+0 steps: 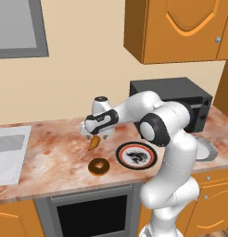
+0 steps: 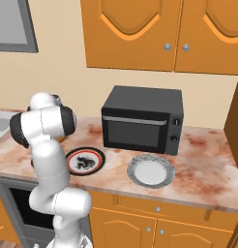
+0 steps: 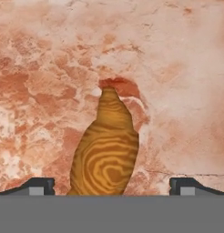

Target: Place the pastries on the plates.

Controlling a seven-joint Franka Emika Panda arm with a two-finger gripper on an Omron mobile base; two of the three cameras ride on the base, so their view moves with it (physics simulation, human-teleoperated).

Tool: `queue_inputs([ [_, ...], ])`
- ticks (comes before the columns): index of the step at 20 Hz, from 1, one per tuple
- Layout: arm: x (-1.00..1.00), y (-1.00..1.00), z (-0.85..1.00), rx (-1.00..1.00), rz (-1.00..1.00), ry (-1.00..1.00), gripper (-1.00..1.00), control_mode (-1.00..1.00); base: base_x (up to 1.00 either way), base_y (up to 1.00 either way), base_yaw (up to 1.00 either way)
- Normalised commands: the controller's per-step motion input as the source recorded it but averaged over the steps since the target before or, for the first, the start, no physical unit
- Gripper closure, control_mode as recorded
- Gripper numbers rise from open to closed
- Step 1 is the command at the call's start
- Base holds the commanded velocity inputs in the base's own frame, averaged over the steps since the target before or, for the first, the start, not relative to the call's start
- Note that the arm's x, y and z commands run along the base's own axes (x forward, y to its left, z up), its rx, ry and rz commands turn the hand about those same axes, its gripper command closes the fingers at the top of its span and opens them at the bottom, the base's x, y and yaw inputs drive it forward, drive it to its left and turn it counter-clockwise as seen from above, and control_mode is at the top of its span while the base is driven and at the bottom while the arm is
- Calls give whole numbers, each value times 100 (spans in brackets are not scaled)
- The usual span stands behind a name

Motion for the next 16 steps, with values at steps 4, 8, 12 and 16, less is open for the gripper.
queue_inputs([
  [4,1,3,-33,0,0,2,-100,-100,0,0,0],
  [8,2,3,-29,0,0,2,-100,-100,0,0,0],
  [12,4,6,-27,0,0,1,-100,-100,0,0,0],
  [16,1,0,-3,0,0,1,100,-100,0,0,0],
])
